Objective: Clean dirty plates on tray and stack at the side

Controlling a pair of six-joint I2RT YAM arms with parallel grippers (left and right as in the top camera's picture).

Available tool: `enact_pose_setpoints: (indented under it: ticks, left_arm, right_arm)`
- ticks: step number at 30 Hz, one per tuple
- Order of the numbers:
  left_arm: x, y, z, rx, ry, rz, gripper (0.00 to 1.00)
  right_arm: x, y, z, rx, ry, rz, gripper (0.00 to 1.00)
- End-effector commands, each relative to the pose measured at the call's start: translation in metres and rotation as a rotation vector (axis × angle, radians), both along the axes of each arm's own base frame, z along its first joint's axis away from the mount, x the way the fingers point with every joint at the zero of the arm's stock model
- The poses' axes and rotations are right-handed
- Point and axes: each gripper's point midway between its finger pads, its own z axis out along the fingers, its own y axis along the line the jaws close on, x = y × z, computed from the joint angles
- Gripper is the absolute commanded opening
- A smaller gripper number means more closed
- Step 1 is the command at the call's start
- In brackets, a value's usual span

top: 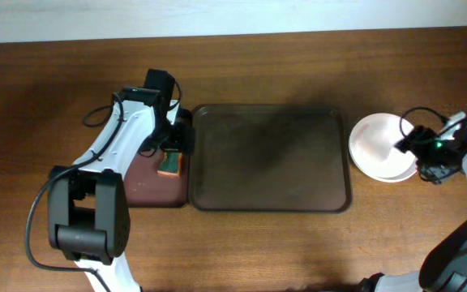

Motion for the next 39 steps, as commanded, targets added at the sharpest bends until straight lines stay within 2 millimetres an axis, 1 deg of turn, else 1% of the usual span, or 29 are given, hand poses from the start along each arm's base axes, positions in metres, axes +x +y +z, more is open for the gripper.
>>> enact_pose_setpoints:
  ticks: [1,2,3,4,5,6,7,9,10,13,14,15,17,19,20,21,22,23,24,26,32,33,34,36,37,39]
  left_arm:
    - [0.016,0.017,0.034,-0.135,-0.085,0.117,1.00]
    - [0.017,0.027,0.037,-0.152,-0.092,0.145,1.00]
    - [0.017,0.035,0.037,-0.156,-0.090,0.166,1.00]
    - [0.012,0.045,0.036,-0.152,-0.068,0.193,1.00]
    - [0.008,0.049,0.035,-0.149,-0.049,0.204,1.00]
    - [0.000,0.055,0.034,-0.139,-0.018,0.220,1.00]
    - [-0.013,0.056,0.033,-0.130,0.035,0.224,1.00]
    - [-0.029,0.056,0.033,-0.121,0.095,0.228,1.00]
    - [-0.036,0.056,0.036,-0.120,0.112,0.229,1.00]
    - [-0.056,0.055,0.051,-0.122,0.083,0.227,0.99]
    - [-0.061,0.055,0.058,-0.125,0.042,0.225,1.00]
    - [-0.070,0.055,0.069,-0.134,-0.046,0.218,1.00]
    - [-0.089,0.055,0.093,-0.154,-0.260,0.202,1.00]
    - [-0.104,0.054,0.112,-0.169,-0.430,0.189,1.00]
    - [-0.119,0.054,0.124,-0.178,-0.537,0.180,0.99]
    - [-0.132,0.054,0.131,-0.183,-0.603,0.175,0.99]
    - [-0.140,0.054,0.140,-0.188,-0.659,0.169,0.99]
    - [-0.146,0.054,0.154,-0.194,-0.724,0.164,0.99]
    - [-0.151,0.053,0.162,-0.196,-0.762,0.160,0.99]
    - [-0.154,0.053,0.165,-0.197,-0.775,0.159,0.99]
    - [-0.154,0.053,0.165,-0.197,-0.774,0.159,0.99]
    - [-0.154,0.053,0.165,-0.197,-0.774,0.159,0.99]
    - [-0.154,0.053,0.165,-0.198,-0.773,0.159,0.99]
    - [-0.154,0.053,0.165,-0.197,-0.774,0.159,0.99]
    - [-0.154,0.053,0.165,-0.197,-0.773,0.159,0.99]
    - [-0.154,0.053,0.165,-0.197,-0.773,0.159,1.00]
  right_arm:
    - [0.017,0.057,0.007,0.013,-0.056,0.255,0.86]
    - [0.021,0.075,0.008,0.005,-0.063,0.327,0.90]
    - [0.025,0.099,0.008,-0.013,-0.070,0.429,0.95]
    - [0.023,0.114,0.006,-0.057,-0.042,0.491,0.97]
    - [0.021,0.122,0.005,-0.085,-0.018,0.527,1.00]
    - [0.013,0.135,0.004,-0.129,0.033,0.579,0.99]
    - [0.003,0.149,0.005,-0.136,0.064,0.627,0.99]
    - [-0.018,0.166,0.014,-0.127,0.100,0.677,0.99]
    - [-0.024,0.169,0.020,-0.129,0.094,0.684,0.99]
    - [-0.037,0.169,0.047,-0.160,-0.001,0.665,0.99]
    - [-0.042,0.169,0.059,-0.180,-0.066,0.657,0.99]
    - [-0.053,0.166,0.079,-0.234,-0.190,0.638,0.99]
    - [-0.074,0.162,0.102,-0.300,-0.334,0.612,0.99]
    - [-0.091,0.154,0.118,-0.364,-0.419,0.577,0.99]
    - [-0.104,0.153,0.132,-0.386,-0.485,0.564,0.99]
    - [-0.114,0.153,0.143,-0.400,-0.538,0.554,0.99]
    - [-0.118,0.153,0.149,-0.410,-0.571,0.548,0.99]
    - [-0.120,0.153,0.152,-0.413,-0.584,0.545,0.99]
    - [-0.120,0.153,0.152,-0.413,-0.582,0.546,0.99]
    - [-0.120,0.153,0.151,-0.412,-0.581,0.546,0.99]
    - [-0.120,0.153,0.151,-0.412,-0.580,0.546,0.99]
    - [-0.122,0.144,0.150,-0.483,-0.563,0.558,0.99]
    - [-0.122,0.140,0.161,-0.521,-0.617,0.533,0.99]
    - [-0.118,0.139,0.186,-0.596,-0.793,0.503,0.99]
    - [-0.118,0.139,0.189,-0.622,-0.892,0.474,0.99]
    - [-0.117,0.144,0.182,-0.643,-1.058,0.449,0.99]
